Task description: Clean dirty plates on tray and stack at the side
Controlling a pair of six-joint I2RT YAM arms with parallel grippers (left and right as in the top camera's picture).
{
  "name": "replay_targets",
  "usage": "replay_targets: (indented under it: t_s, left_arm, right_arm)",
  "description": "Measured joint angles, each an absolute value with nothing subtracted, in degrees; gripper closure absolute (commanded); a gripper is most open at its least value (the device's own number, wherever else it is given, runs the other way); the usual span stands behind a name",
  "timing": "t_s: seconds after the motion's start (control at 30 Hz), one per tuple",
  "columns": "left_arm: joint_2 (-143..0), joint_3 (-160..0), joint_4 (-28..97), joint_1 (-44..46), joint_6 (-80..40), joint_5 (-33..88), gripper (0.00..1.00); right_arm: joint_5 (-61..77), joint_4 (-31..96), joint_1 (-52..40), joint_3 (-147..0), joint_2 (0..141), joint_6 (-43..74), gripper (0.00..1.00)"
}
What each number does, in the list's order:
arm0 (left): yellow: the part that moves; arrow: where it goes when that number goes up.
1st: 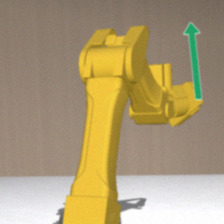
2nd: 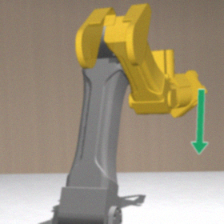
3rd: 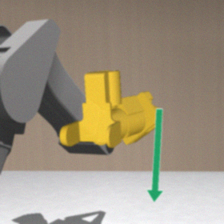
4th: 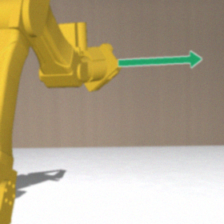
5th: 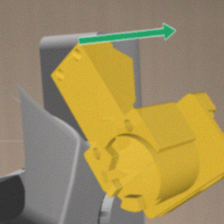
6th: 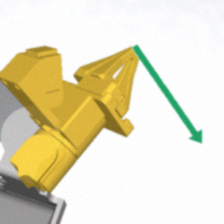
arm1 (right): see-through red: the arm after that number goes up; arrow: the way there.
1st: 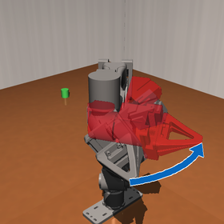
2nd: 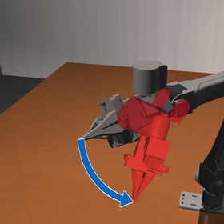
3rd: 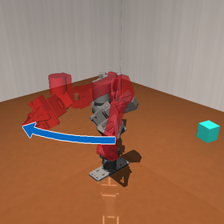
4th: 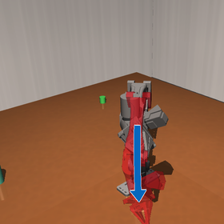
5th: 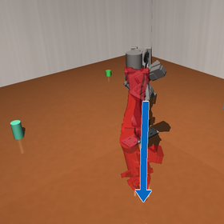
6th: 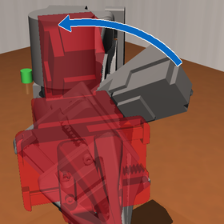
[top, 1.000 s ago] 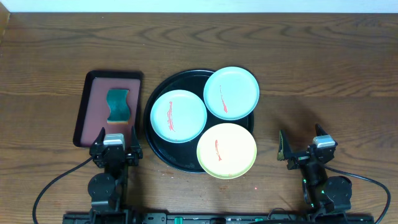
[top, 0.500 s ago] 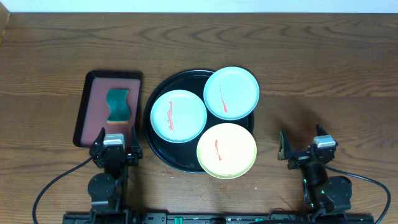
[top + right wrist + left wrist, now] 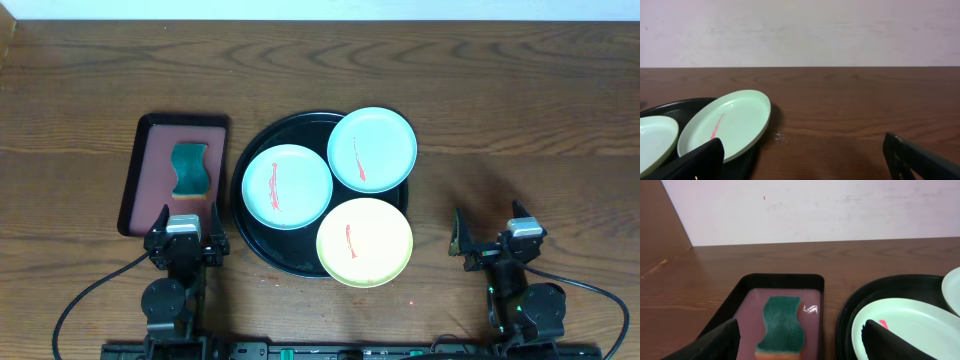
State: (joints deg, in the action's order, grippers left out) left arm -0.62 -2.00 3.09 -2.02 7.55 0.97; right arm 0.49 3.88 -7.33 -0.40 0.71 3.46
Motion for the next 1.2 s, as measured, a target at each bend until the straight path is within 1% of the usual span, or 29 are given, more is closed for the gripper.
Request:
replay_targets:
  t_s: [0.37,0.47,0.6,0.77,0.9,1.2]
  left_arm:
    - [-1.1,-3.1,4.4,-2.0,2.9,1.0,0.21]
    - [-4.2,-7.3,7.6,-2.0,2.6,1.0,0.21]
    - [-11.3,-17.4,12.4,-2.0,1.9,1.0,0.21]
    - [-23.0,-31.7,19.9,-2.0,1.5,1.0,0.21]
    - [-31.8,-42.1,28.2,-2.0,1.5,1.4,0.21]
    - [-53.1,-64.4,47.5,-2.0,1.3,4.7,0.21]
  right_arm:
    - [-0.3,4.1,-7.3,-0.6,0.8,3.5,0.01]
    - [-0.5,4.8,-7.3,-2.2,1.6,3.5,0.01]
    - [-0.6,8.1,-7.3,-7.9,4.9,3.5,0.01]
    - [-0.7,13.8,-7.3,-18.8,13.1,3.5,0.01]
    - [-0.4,20.1,-7.3,-28.7,21.7,3.5,0.01]
    - [5.9,36.3,-7.3,-51.8,46.1,3.5,0.01]
